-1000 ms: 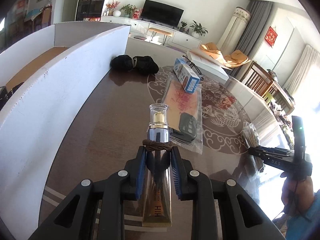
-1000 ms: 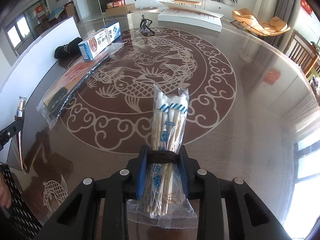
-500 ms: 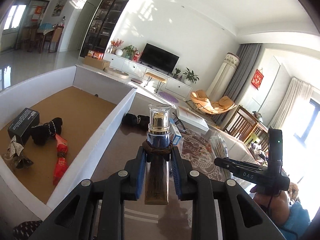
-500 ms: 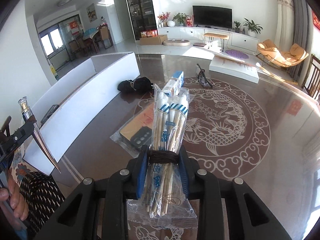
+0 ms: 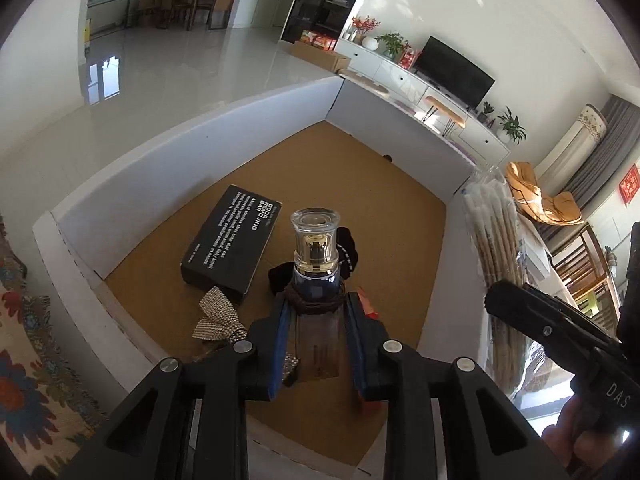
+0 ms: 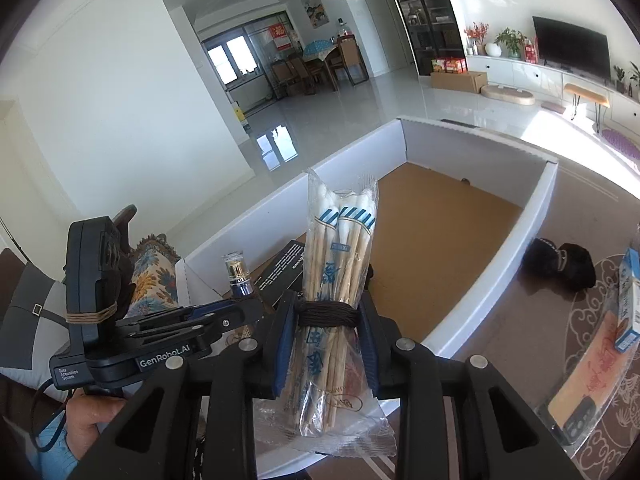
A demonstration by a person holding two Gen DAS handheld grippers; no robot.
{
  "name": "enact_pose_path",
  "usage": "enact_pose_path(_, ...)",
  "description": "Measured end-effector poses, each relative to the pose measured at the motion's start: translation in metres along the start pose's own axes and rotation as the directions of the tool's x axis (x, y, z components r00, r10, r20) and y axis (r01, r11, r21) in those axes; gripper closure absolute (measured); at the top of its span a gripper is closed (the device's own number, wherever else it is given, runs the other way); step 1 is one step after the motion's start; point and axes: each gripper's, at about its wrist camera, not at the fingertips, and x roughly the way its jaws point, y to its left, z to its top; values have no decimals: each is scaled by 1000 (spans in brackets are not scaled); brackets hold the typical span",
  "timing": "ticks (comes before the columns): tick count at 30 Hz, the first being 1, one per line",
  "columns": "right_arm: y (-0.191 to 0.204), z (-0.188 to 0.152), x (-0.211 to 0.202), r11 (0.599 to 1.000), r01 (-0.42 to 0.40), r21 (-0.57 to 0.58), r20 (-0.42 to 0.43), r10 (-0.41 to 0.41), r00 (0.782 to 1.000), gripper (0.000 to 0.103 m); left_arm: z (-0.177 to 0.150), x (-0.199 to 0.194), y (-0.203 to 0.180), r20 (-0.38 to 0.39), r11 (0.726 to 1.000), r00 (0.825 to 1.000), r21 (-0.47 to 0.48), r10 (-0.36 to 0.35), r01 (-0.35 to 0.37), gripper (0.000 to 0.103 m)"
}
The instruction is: Organize objects
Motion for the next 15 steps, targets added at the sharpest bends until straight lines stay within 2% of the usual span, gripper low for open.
enact_pose_path(1,4,-2,19,1000,2,2,-45,-2,999,52,0,5,6,-5,999,1000,-10,30,-30,63)
enact_pose_path(2,6,-4,34,1000,4,3,-78,-4,997,41,-2,4,8,12,998,998,-7,55,-55,60)
enact_pose_path(4,4,-11,43,1000,25,6,-81,-25,996,39,-7,-3,11,54,997,996,-11,71,-70,36)
enact_pose_path(5,1,-16,38,1000,25,12,-57,-25,998,37,-11,-8,11,79,998,994,-19,69,-68,31)
enact_pose_path(6,-4,-21,30,1000,24,20,-27,-23,999,31,-15,-13,10,102,997,992,-24,71,-69,24)
enact_pose_path(7,-12,-26,19,999,34,26,8,-34,999,24,-19,-19,6,121,998,990,-18,70,-68,24)
enact_pose_path(9,-32,-40,-9,996,90,27,84,-92,992,17,-28,-28,-11,142,999,989,19,45,-48,24)
enact_pose_path(12,-69,-70,-53,972,231,34,169,-233,958,12,-49,-44,-55,148,994,987,98,-66,52,24)
enact_pose_path(14,-100,-96,-82,936,347,54,188,-351,917,10,-66,-51,-94,131,974,977,175,-169,145,24)
enact_pose_path(15,-117,-110,-96,910,409,65,184,-414,891,10,-77,-52,-115,111,958,971,216,-213,186,20)
